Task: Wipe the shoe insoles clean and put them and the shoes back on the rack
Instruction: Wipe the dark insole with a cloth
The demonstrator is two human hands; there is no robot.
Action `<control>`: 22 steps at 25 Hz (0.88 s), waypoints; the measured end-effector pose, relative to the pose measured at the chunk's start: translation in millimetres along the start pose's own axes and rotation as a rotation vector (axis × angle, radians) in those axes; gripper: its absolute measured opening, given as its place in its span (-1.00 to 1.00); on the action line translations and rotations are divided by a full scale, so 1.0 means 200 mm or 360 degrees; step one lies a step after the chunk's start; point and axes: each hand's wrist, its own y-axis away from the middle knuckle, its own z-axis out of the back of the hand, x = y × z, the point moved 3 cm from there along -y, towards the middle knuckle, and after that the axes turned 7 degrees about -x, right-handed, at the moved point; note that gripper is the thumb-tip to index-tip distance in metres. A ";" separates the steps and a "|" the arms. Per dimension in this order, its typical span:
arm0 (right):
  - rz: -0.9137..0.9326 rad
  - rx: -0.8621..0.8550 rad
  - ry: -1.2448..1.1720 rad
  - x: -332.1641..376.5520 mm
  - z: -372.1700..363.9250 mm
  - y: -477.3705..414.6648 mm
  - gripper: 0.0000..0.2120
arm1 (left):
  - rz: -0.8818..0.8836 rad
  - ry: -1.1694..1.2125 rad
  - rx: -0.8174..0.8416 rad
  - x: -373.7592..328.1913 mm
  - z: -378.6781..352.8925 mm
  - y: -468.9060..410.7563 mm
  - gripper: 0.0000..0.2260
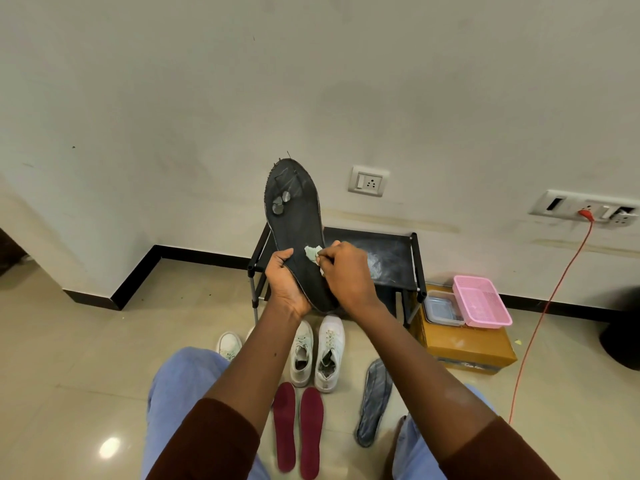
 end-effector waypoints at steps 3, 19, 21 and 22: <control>0.0072 0.0241 -0.0094 -0.02 0.03 0.02 -0.81 | 0.0029 0.0115 0.0046 0.00 0.03 -0.02 -0.51; 0.0159 0.0238 -0.0035 -0.03 -0.01 0.12 -0.81 | 0.0054 0.0020 0.0072 0.03 0.06 -0.07 -0.58; 0.0158 0.0167 0.0001 0.01 -0.01 0.06 -0.79 | 0.0089 -0.0021 0.0022 0.06 0.07 -0.06 -0.60; 0.0143 0.0135 0.0011 0.01 -0.02 0.04 -0.78 | 0.0094 -0.0021 -0.0014 0.08 0.09 -0.05 -0.60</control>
